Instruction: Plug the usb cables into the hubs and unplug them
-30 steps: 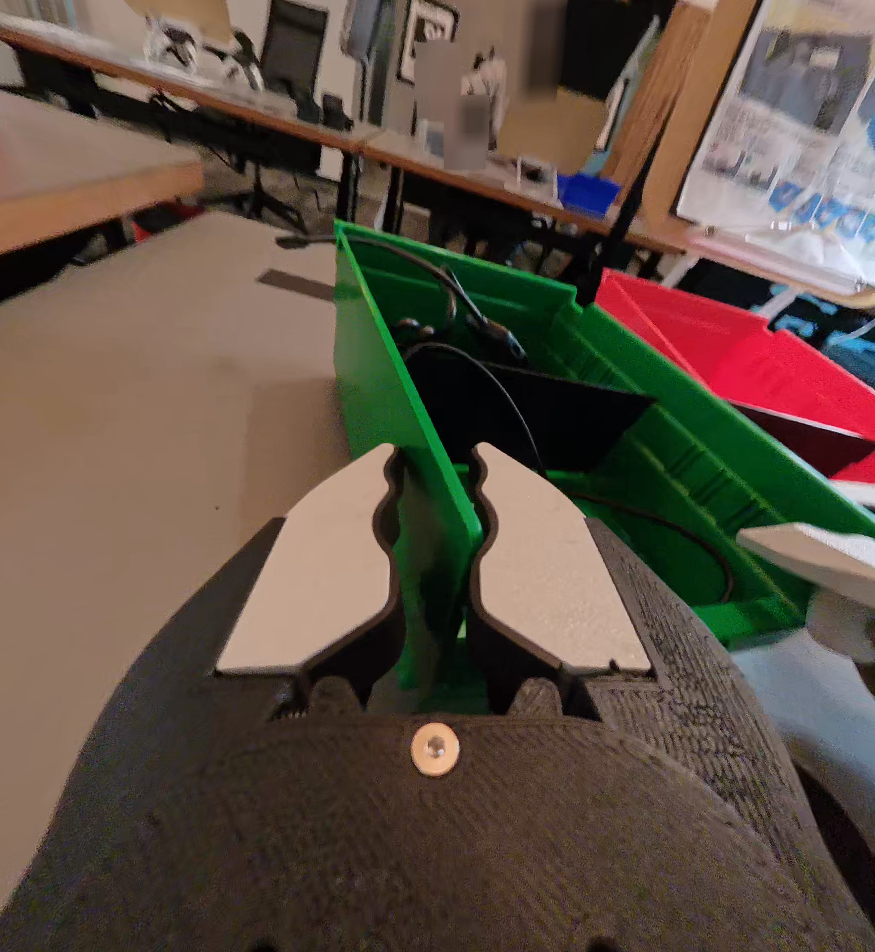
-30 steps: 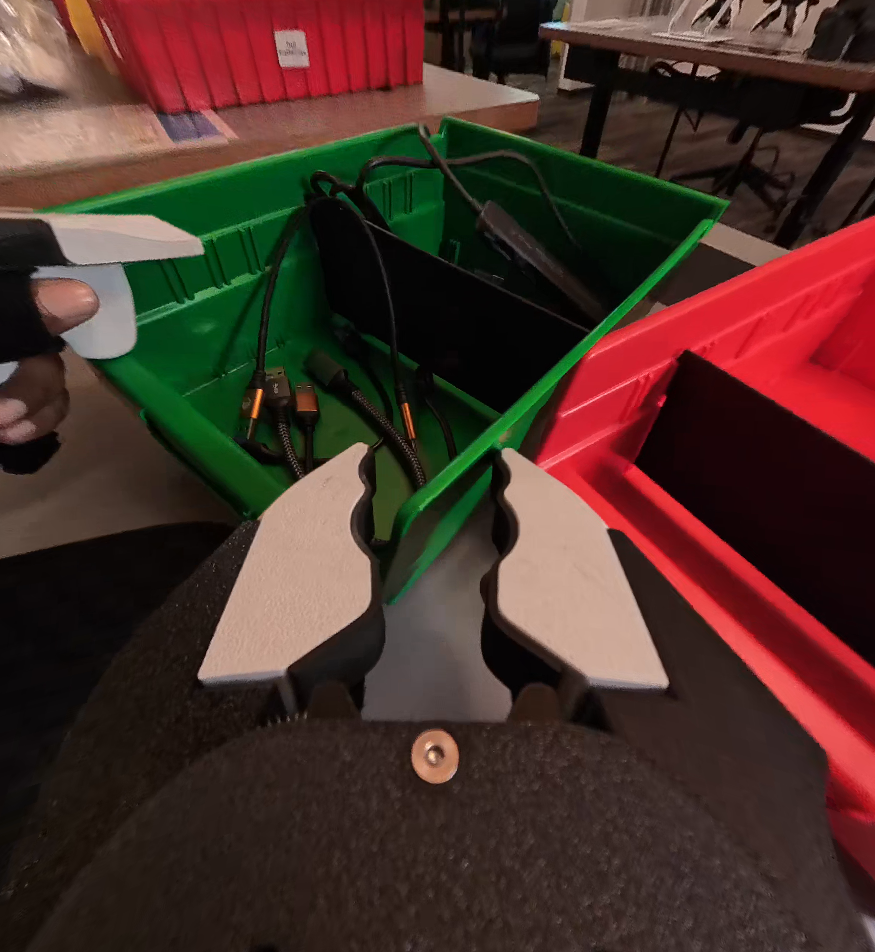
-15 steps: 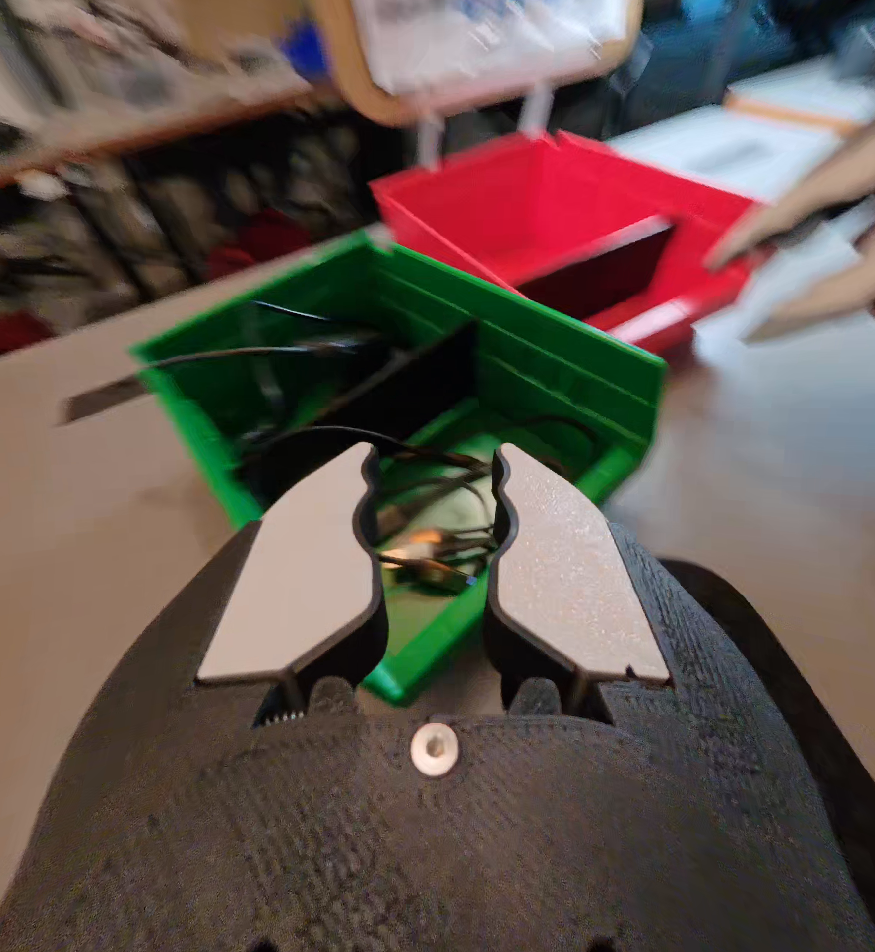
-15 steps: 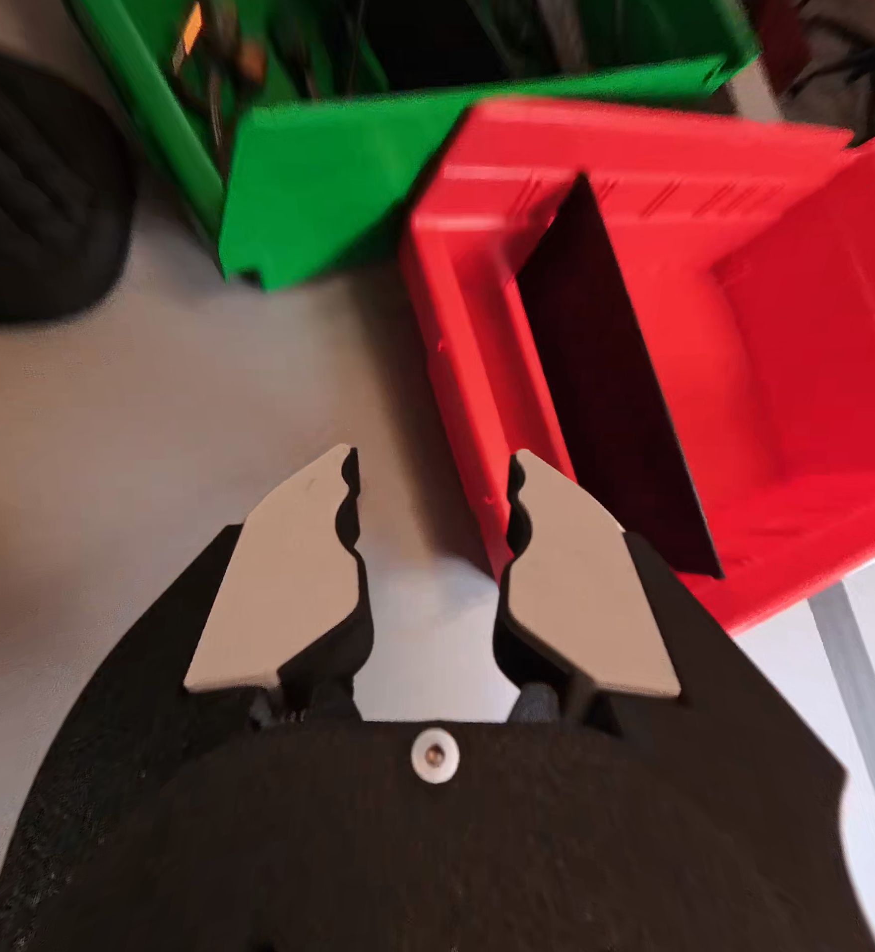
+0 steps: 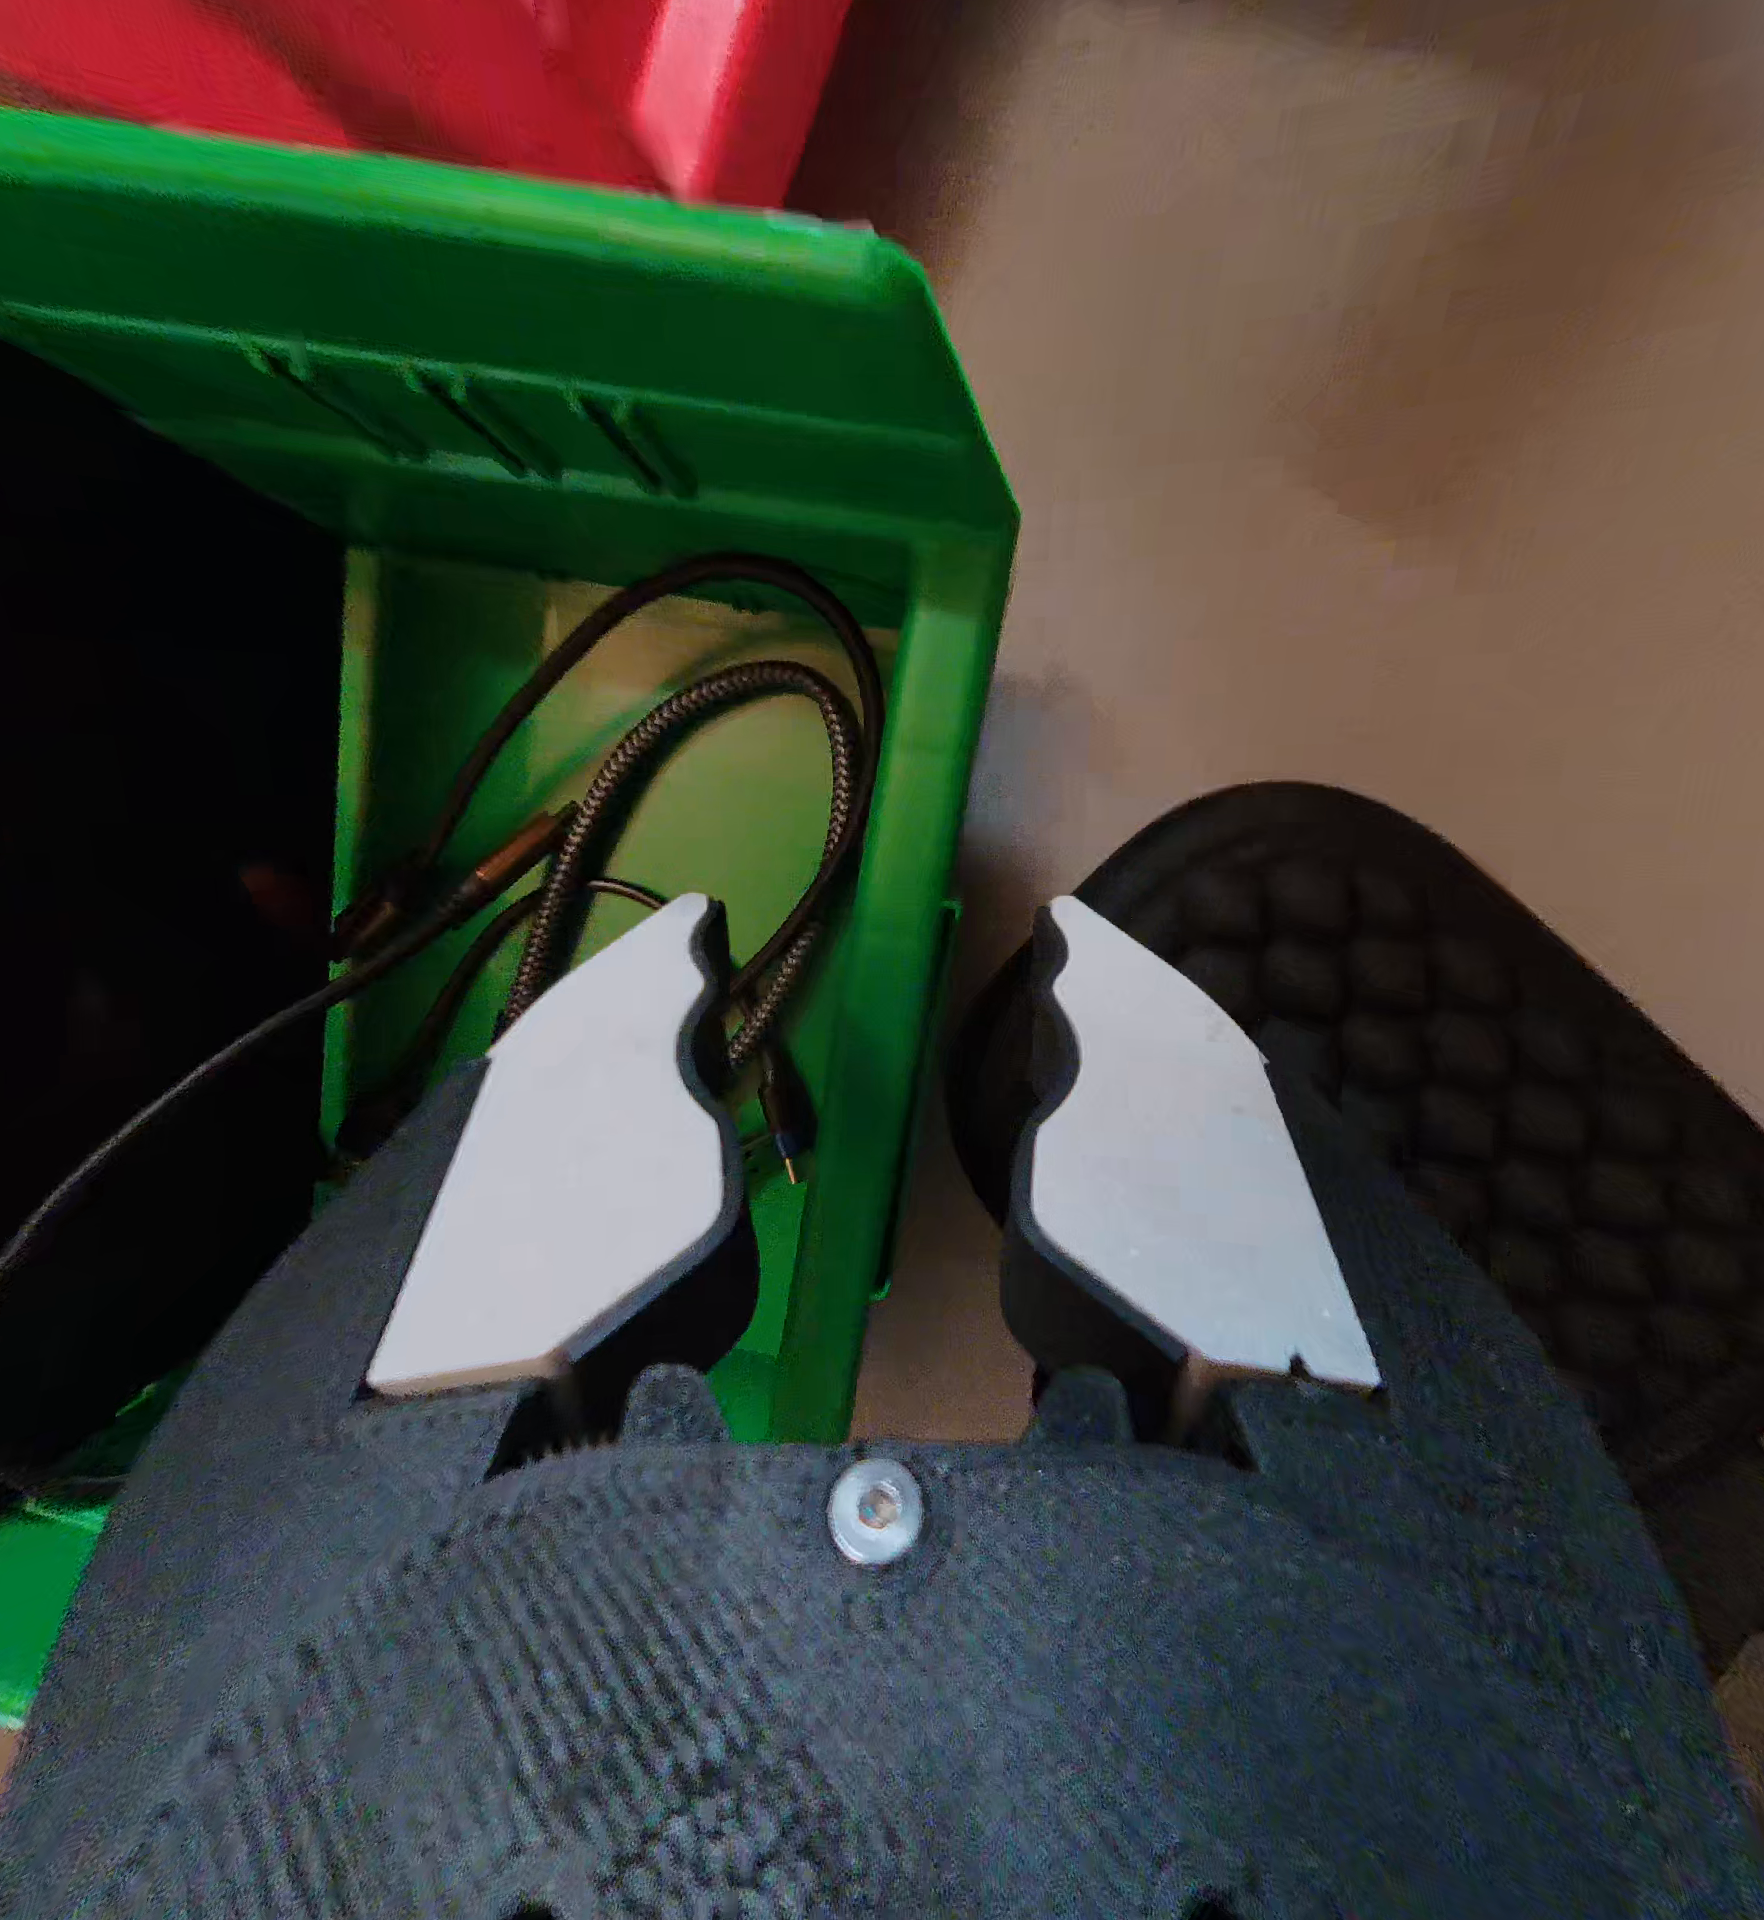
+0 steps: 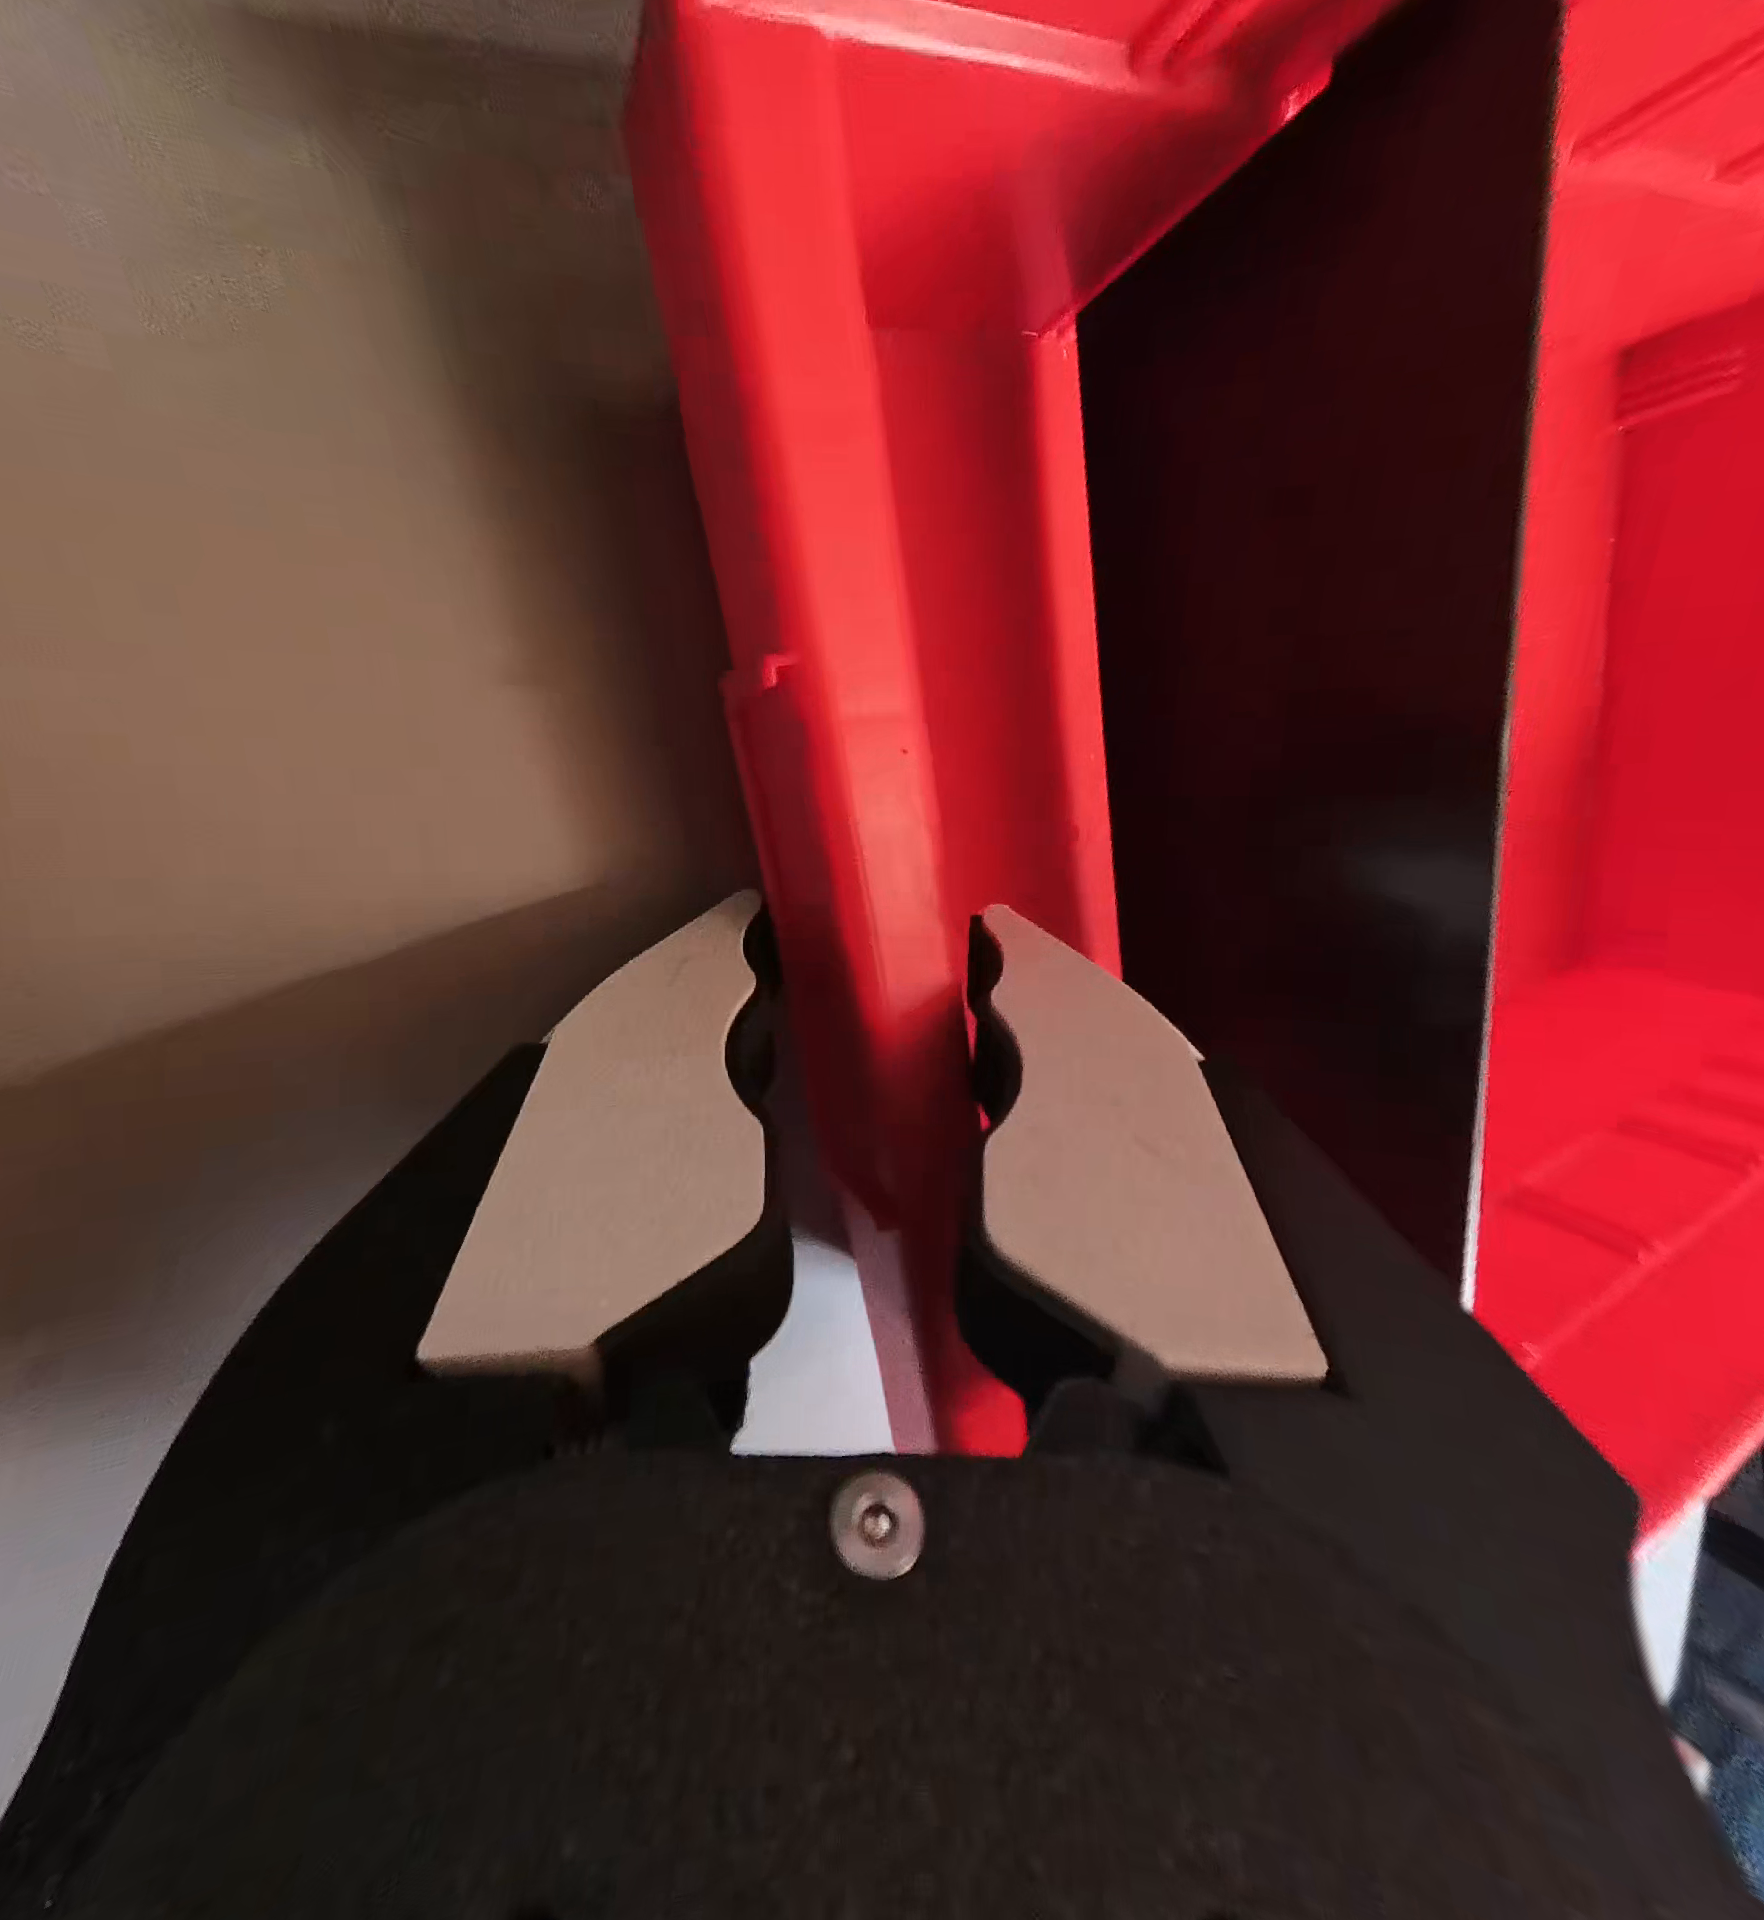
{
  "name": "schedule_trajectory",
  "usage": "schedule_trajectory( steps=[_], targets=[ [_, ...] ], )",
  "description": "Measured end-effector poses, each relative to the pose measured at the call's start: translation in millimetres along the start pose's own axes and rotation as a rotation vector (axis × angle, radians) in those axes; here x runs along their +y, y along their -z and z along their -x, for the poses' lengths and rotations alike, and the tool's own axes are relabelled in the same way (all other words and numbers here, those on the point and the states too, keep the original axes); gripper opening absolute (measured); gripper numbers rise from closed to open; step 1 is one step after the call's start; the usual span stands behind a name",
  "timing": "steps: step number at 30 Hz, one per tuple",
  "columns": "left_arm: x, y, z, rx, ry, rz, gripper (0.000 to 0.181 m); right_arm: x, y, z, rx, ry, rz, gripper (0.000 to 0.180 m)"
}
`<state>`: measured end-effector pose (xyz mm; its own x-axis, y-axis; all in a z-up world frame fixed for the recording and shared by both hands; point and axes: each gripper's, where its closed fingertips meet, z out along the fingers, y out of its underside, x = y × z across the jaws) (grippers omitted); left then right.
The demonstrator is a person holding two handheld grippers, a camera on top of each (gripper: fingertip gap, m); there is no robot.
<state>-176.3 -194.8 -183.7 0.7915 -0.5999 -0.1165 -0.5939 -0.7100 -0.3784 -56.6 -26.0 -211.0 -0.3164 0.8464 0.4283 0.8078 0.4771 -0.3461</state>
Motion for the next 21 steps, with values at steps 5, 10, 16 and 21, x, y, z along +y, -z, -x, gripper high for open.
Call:
schedule_trajectory(
  steps=[5, 10, 16, 21],
  targets=[
    [13.9, -24.4, 2.9, -0.015, -0.062, 0.082, 0.042, 59.0, 26.4, 3.0, 0.048, -0.060, 0.035, 0.034],
    [-6.1, -34.2, 3.9, 0.001, -0.075, -0.018, 0.024, 119.4, 45.5, -8.7, 0.100, -0.161, 0.084, 0.034],
    [-13.4, -38.8, 17.5, -0.010, -0.068, -0.021, 0.024, 172.9, 54.5, -34.3, 0.162, -0.261, 0.134, 0.034],
    [-15.8, -41.2, 28.4, -0.010, -0.078, -0.023, 0.024, 197.2, 55.2, -54.0, 0.207, -0.323, 0.141, 0.036]
  ],
)
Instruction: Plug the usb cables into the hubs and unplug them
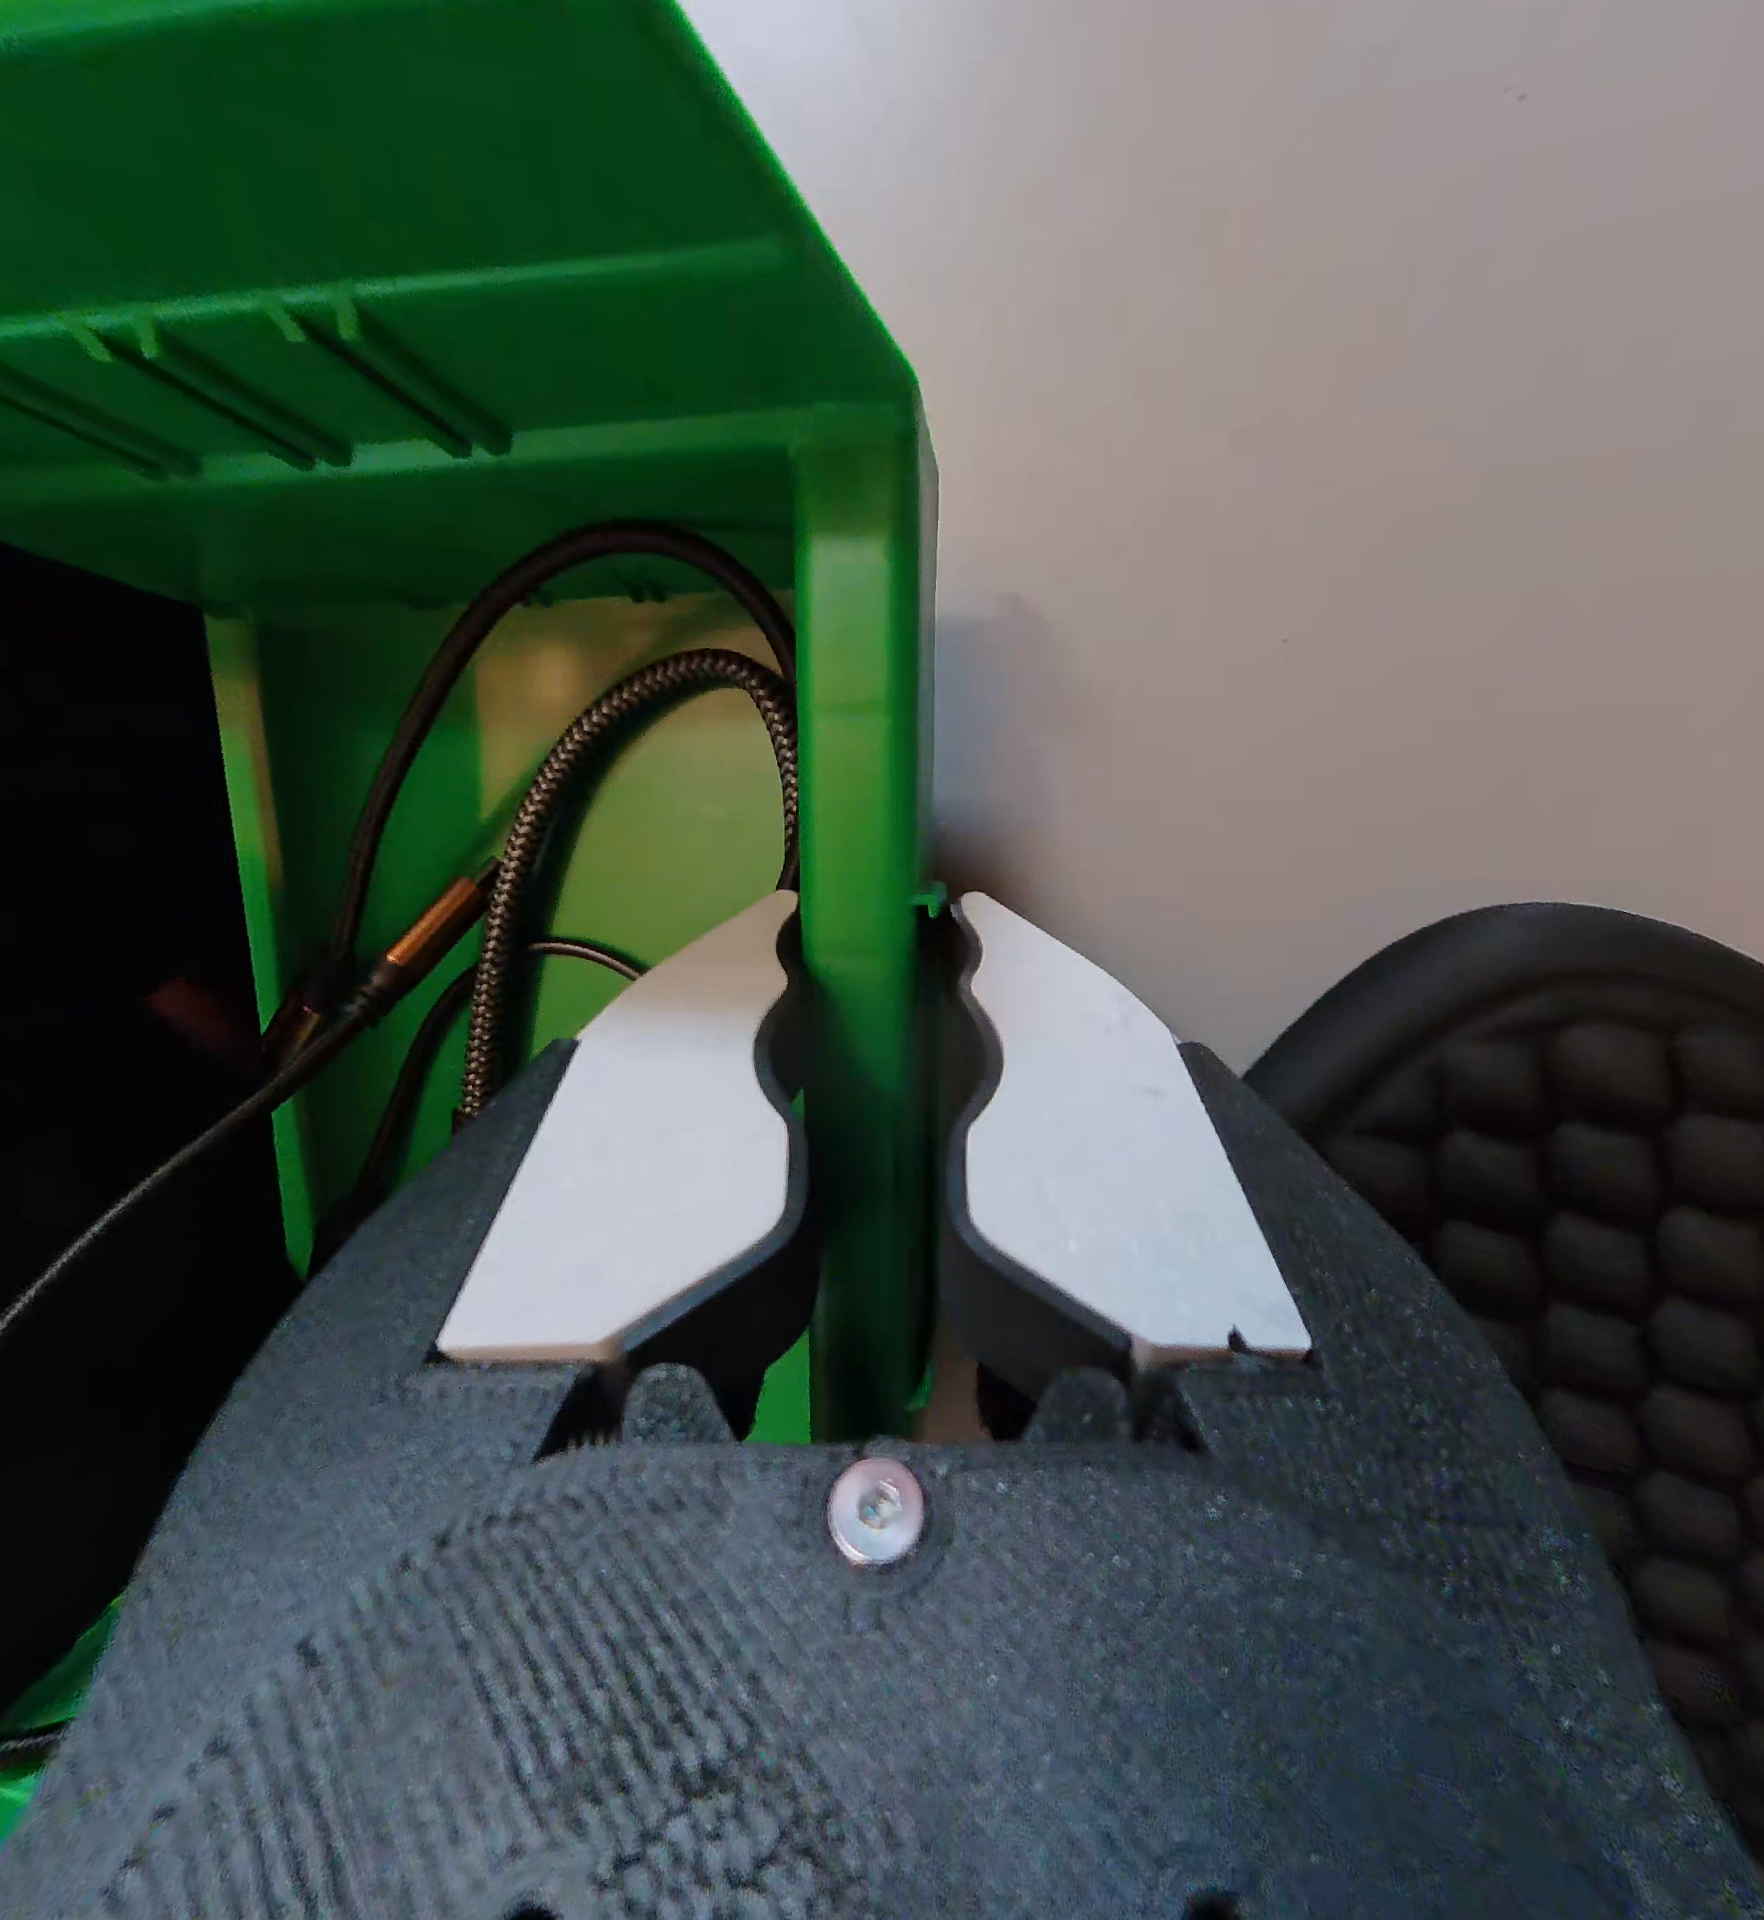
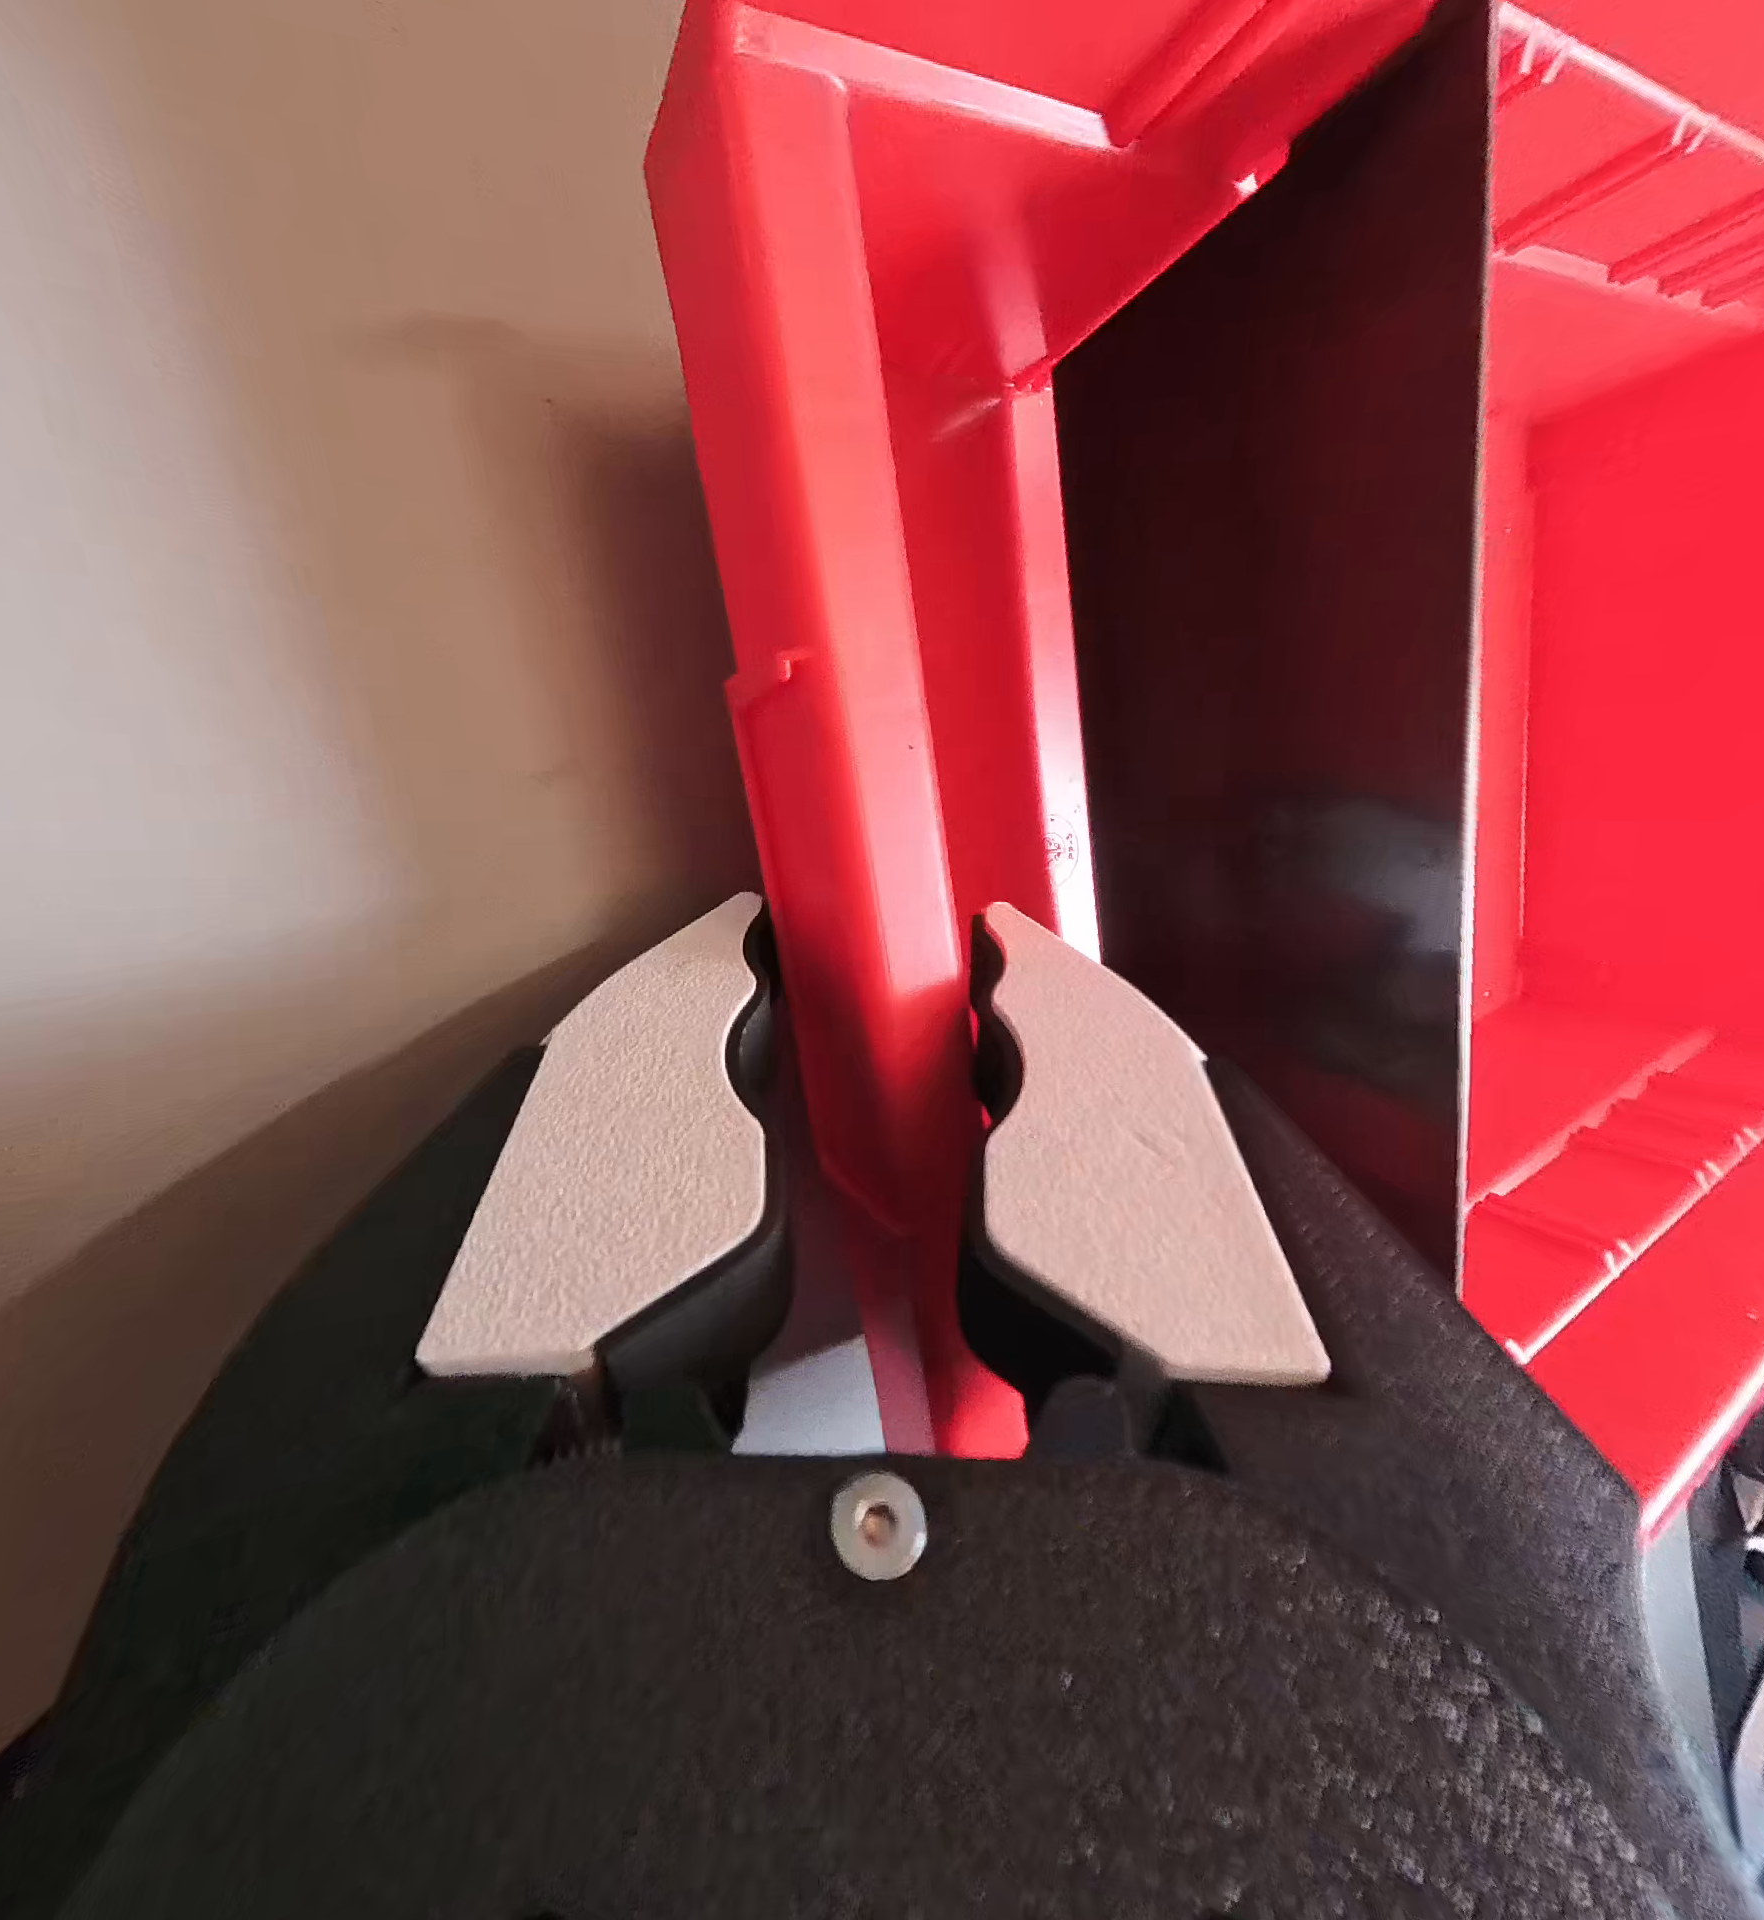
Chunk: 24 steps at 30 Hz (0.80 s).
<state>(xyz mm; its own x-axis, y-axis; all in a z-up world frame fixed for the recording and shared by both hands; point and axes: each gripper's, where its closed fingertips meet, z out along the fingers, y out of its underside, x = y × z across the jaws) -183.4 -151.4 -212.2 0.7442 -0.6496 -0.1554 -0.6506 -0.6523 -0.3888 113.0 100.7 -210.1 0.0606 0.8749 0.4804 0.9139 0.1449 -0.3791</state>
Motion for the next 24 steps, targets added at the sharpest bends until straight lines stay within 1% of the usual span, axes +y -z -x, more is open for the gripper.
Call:
schedule_trajectory(
  steps=[4, 9, 12, 14, 17, 20, 22, 24],
  targets=[
    [-1.0, -2.3, 13.3, -0.006, -0.011, -0.006, 0.024, 6.6, -4.5, -14.0, 0.049, -0.042, -0.012, 0.036],
    [-5.0, -6.2, 31.8, -0.056, -0.010, -0.014, 0.025, 15.6, -4.5, -27.4, 0.136, -0.036, -0.034, 0.040],
    [-9.2, -6.4, 41.3, -0.098, -0.001, -0.028, 0.030, 19.7, -2.6, -30.7, 0.161, -0.038, -0.047, 0.043],
    [-15.4, 0.4, 42.8, -0.102, 0.012, -0.064, 0.033, 18.8, 2.0, -30.5, 0.169, -0.040, -0.071, 0.045],
    [-32.4, 30.5, 47.0, -0.093, 0.056, -0.179, 0.035, -3.0, 23.0, -27.1, 0.130, -0.108, -0.241, 0.043],
    [-42.9, 69.3, 78.0, -0.180, 0.117, -0.241, 0.038, -31.5, 46.8, -23.6, 0.059, -0.187, -0.453, 0.041],
    [-47.0, 88.5, 104.0, -0.236, 0.138, -0.231, 0.041, -45.5, 56.4, -20.6, 0.002, -0.250, -0.568, 0.039],
    [-43.4, 97.3, 136.9, -0.324, 0.108, -0.149, 0.042, -52.0, 60.3, -16.8, -0.043, -0.296, -0.638, 0.038]
  ],
)
